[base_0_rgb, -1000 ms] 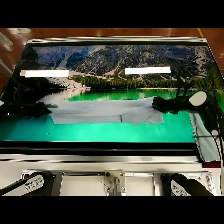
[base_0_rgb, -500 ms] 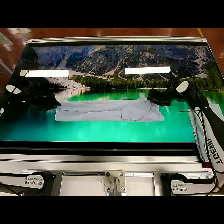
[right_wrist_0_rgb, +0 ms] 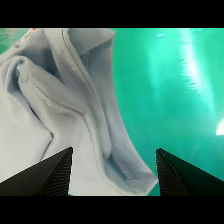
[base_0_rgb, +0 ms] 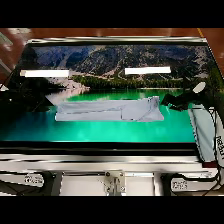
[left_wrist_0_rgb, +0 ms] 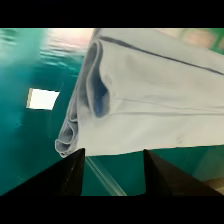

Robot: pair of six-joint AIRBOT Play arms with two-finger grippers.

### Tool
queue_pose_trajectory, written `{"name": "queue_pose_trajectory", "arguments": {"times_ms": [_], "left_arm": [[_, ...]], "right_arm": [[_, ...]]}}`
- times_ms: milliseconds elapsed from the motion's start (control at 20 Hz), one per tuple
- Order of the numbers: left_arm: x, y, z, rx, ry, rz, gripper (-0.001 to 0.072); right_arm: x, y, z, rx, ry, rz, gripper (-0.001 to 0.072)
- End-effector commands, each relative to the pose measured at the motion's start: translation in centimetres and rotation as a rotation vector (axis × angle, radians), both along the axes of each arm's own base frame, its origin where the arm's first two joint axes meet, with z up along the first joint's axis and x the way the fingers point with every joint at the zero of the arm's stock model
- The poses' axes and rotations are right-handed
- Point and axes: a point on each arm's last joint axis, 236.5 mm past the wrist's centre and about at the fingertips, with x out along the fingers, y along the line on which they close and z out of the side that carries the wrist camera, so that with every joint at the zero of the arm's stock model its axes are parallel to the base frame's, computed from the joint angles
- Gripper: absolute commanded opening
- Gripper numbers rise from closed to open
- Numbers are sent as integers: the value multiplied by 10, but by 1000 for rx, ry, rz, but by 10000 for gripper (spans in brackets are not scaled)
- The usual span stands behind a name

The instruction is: Fold the shirts.

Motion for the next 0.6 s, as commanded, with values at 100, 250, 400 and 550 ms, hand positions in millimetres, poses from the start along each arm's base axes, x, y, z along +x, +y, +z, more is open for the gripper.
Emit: {"name": "queue_pose_trajectory", "arguments": {"times_ms": [100,250,400,550], "left_arm": [[-5,-7,41,23,-83,-60,454],[-2,-19,60,11,-146,-91,453],[9,-44,77,-55,-217,-114,453],[23,-66,82,-62,-281,-132,369]], "right_arm": [[1,33,-24,211,53,-2,638],[-1,53,-47,250,103,2,638],[9,62,-55,261,85,-20,448],[16,66,-41,278,48,-29,63]]}}
